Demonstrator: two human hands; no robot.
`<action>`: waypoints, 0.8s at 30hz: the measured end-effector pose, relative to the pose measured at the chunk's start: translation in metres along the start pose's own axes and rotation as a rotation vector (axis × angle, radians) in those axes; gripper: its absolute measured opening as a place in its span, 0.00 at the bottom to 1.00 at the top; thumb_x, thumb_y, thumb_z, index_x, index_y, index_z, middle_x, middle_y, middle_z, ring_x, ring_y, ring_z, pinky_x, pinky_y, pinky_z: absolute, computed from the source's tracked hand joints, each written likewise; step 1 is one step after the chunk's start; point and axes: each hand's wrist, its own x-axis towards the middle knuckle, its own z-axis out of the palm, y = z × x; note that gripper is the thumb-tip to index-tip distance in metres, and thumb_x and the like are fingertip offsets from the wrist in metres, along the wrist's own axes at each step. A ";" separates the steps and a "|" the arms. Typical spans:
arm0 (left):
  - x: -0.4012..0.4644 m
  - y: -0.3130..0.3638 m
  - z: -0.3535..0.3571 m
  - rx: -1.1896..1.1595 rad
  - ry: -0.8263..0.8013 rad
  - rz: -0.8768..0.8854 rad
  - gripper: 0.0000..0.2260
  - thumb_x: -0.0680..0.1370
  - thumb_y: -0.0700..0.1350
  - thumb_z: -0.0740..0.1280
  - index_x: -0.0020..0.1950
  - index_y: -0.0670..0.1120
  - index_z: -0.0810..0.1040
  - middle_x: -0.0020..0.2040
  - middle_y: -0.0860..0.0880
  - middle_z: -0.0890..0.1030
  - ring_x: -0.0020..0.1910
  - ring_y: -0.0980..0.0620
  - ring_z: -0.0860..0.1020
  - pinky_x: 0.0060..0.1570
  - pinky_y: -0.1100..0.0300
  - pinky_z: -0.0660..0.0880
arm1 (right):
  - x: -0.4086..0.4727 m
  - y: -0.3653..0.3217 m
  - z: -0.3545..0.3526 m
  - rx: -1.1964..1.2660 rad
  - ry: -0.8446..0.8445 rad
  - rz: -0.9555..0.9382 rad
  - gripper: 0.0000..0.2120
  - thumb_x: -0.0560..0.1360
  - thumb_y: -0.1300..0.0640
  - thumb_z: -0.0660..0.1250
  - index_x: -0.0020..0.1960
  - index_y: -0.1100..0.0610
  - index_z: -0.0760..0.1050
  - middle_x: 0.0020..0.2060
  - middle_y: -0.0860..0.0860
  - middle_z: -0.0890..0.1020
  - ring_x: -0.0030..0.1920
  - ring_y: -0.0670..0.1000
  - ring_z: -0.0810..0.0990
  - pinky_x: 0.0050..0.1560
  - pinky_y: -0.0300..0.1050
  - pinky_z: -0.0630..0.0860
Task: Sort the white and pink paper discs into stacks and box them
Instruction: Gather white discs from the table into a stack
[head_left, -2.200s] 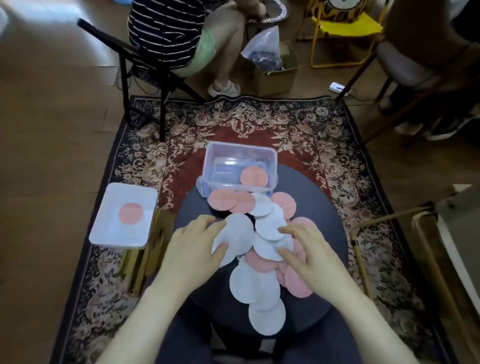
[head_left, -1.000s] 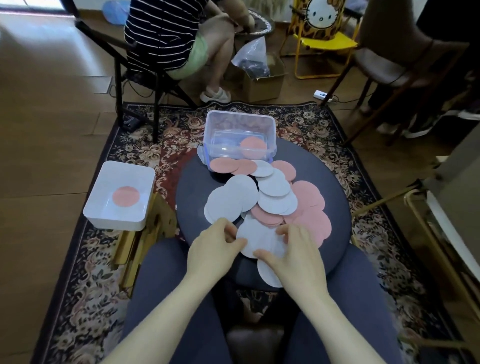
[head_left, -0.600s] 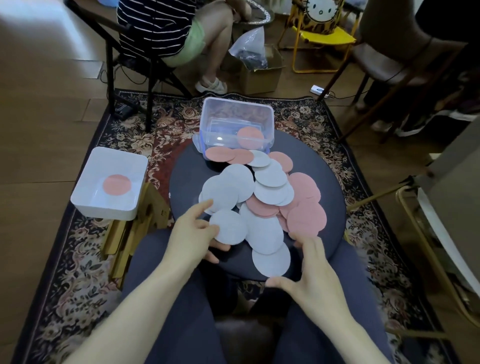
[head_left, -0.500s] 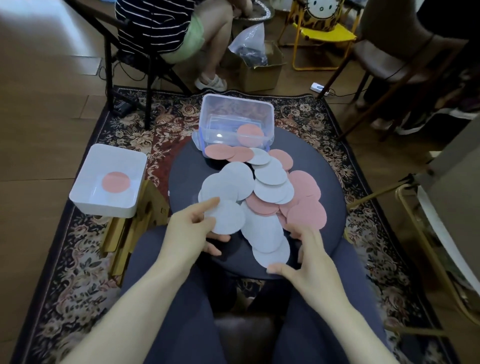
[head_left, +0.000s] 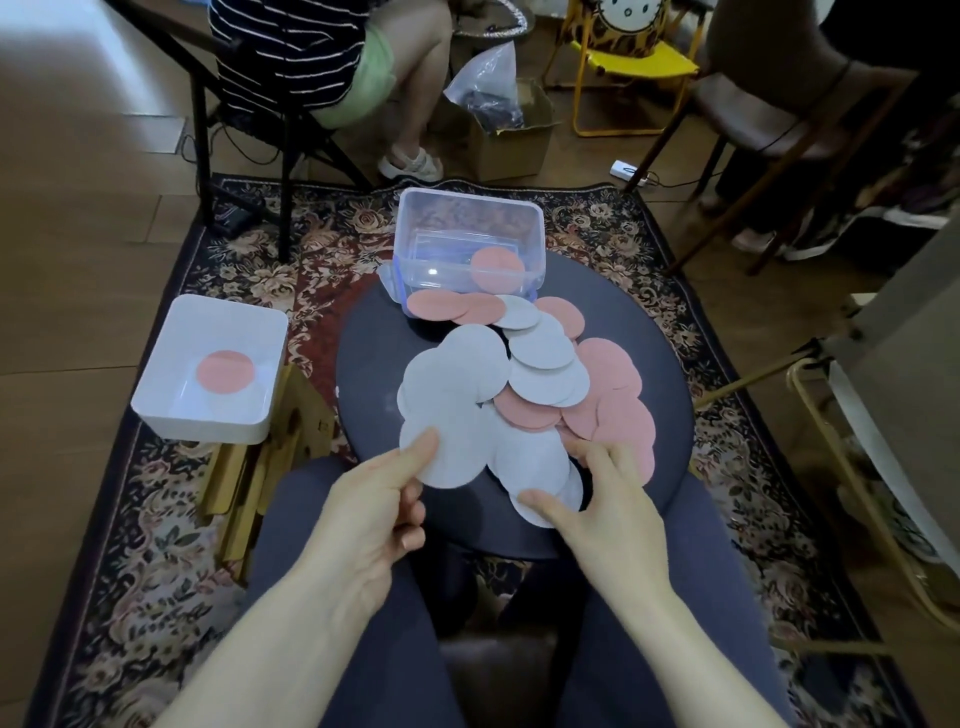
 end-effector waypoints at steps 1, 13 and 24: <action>-0.001 -0.002 0.001 0.001 0.016 0.011 0.09 0.74 0.48 0.72 0.38 0.46 0.75 0.27 0.51 0.69 0.25 0.55 0.67 0.20 0.65 0.61 | -0.002 -0.002 0.002 0.023 0.011 0.019 0.25 0.67 0.41 0.72 0.60 0.46 0.70 0.54 0.41 0.68 0.47 0.46 0.72 0.34 0.42 0.67; -0.006 0.000 0.008 -0.056 -0.090 0.124 0.07 0.78 0.36 0.65 0.56 0.42 0.77 0.47 0.43 0.86 0.43 0.44 0.85 0.32 0.57 0.81 | 0.006 -0.006 0.001 0.596 0.013 0.276 0.08 0.71 0.57 0.73 0.42 0.55 0.74 0.36 0.50 0.80 0.36 0.49 0.74 0.38 0.42 0.69; -0.004 -0.009 0.012 0.001 -0.144 0.071 0.08 0.82 0.39 0.58 0.56 0.41 0.76 0.47 0.40 0.85 0.42 0.42 0.85 0.32 0.52 0.82 | -0.004 -0.013 -0.014 0.965 0.035 0.084 0.06 0.74 0.67 0.68 0.46 0.58 0.80 0.30 0.55 0.81 0.29 0.50 0.76 0.33 0.39 0.75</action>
